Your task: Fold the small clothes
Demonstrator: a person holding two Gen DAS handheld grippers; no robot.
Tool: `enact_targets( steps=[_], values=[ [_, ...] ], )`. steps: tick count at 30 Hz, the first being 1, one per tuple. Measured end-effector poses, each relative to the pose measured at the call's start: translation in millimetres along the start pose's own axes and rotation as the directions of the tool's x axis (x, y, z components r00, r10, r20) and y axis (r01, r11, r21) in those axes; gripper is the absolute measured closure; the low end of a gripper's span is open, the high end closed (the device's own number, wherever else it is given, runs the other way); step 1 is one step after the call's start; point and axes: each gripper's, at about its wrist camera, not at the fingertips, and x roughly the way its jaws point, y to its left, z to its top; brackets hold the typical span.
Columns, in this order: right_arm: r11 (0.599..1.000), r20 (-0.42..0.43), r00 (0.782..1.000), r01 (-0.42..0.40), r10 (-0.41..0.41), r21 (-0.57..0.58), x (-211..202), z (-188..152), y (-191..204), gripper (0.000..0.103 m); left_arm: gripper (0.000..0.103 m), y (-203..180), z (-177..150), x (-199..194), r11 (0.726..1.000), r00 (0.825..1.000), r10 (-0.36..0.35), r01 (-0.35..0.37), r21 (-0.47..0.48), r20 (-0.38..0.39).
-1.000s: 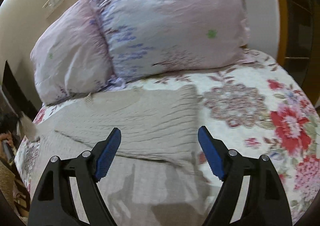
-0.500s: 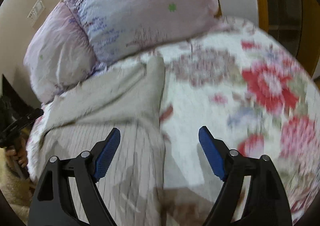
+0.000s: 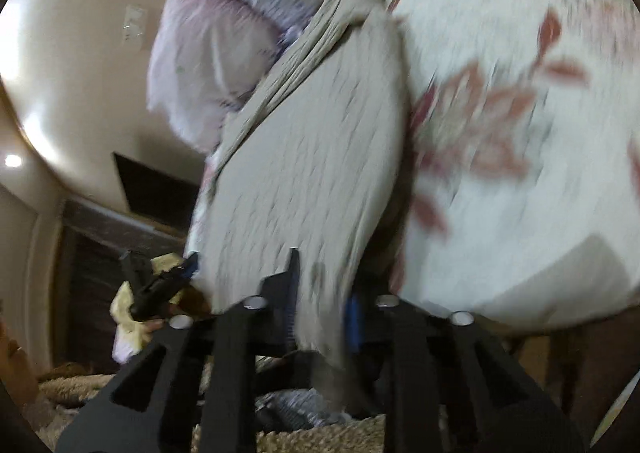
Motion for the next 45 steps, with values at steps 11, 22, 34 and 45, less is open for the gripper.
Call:
enact_targets(
  steps=[11, 22, 34, 45],
  values=[
    [0.978, 0.106, 0.983, -0.133, 0.151, -0.162, 7, 46, 64, 0.094, 0.096, -20, 19, 8, 0.991, 0.991, -0.136, 0.136, -0.018, 0.014],
    [0.999, 0.469, 0.883, 0.007, -0.031, 0.052, 72, 238, 59, 0.083, 0.090, -15, 256, 75, 1.000, 0.967, 0.023, -0.023, -0.002, 0.255],
    [0.994, 0.497, 0.864, 0.032, -0.081, 0.106, 73, 255, 3, 0.002, 0.029, 49, 216, 104, 0.992, 0.997, 0.026, -0.016, -0.124, 0.073],
    [0.989, 0.472, 0.881, -0.081, 0.011, 0.127, 62, 253, -3, 0.002, 0.086, 58, 210, 134, 0.933, 0.995, -0.087, 0.099, -0.347, 0.050]
  ],
)
